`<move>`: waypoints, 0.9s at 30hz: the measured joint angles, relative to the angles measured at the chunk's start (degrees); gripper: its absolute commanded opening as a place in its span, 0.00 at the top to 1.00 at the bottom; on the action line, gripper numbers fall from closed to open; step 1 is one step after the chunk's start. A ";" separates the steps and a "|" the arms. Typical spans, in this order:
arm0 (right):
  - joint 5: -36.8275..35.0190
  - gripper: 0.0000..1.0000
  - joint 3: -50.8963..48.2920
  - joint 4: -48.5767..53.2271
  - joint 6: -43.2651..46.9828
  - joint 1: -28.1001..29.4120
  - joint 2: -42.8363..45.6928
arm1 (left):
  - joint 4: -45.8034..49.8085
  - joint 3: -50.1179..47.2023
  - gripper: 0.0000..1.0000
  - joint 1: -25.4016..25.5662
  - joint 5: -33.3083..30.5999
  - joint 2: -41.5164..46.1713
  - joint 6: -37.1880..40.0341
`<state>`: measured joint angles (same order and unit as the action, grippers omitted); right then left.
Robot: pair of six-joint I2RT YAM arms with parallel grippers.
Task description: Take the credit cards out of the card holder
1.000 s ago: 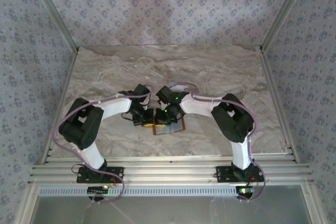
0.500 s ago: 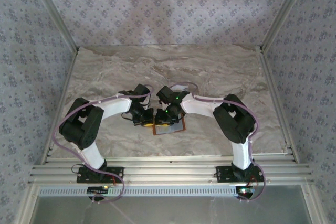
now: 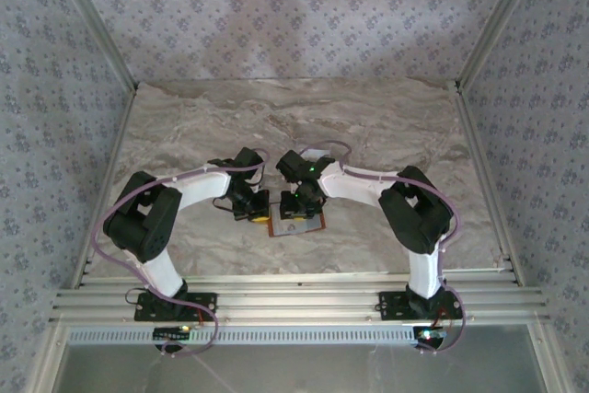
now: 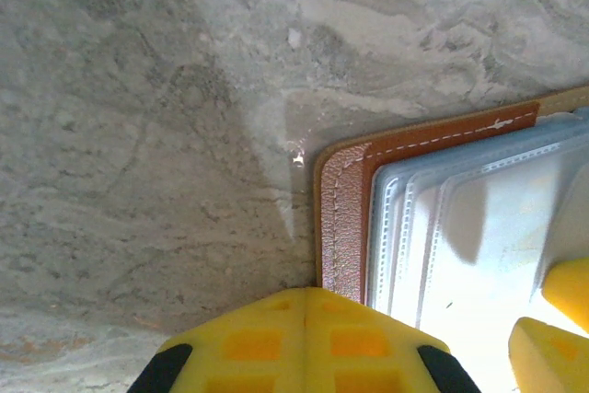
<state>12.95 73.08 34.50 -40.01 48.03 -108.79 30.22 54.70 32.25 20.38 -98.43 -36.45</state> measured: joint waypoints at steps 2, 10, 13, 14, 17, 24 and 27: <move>-1.70 0.67 0.48 1.70 0.42 0.00 0.00 | 0.00 0.00 0.95 0.00 0.00 0.00 0.00; -7.65 0.64 2.36 7.76 1.14 0.04 0.00 | -0.02 0.00 0.95 0.00 0.02 0.00 0.00; -9.68 0.63 3.21 9.64 1.64 0.13 0.00 | -0.02 0.00 0.95 0.00 0.02 0.00 0.00; -10.49 0.62 3.45 10.34 1.75 0.17 0.00 | -0.02 0.00 0.95 0.00 0.02 0.00 0.00; -12.22 0.62 4.00 12.09 1.95 0.20 0.00 | -0.02 0.00 0.95 0.00 0.02 0.00 0.00; -14.97 0.61 4.22 14.80 1.92 0.26 0.07 | 0.00 0.00 0.94 0.00 0.02 0.00 0.17; -15.47 0.61 4.09 14.95 1.92 0.11 0.20 | 0.13 0.02 0.94 0.00 0.00 0.07 0.46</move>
<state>-2.52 77.17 49.45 -38.09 48.14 -108.60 30.35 54.72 32.25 20.38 -98.37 -35.99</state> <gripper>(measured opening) 0.387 0.060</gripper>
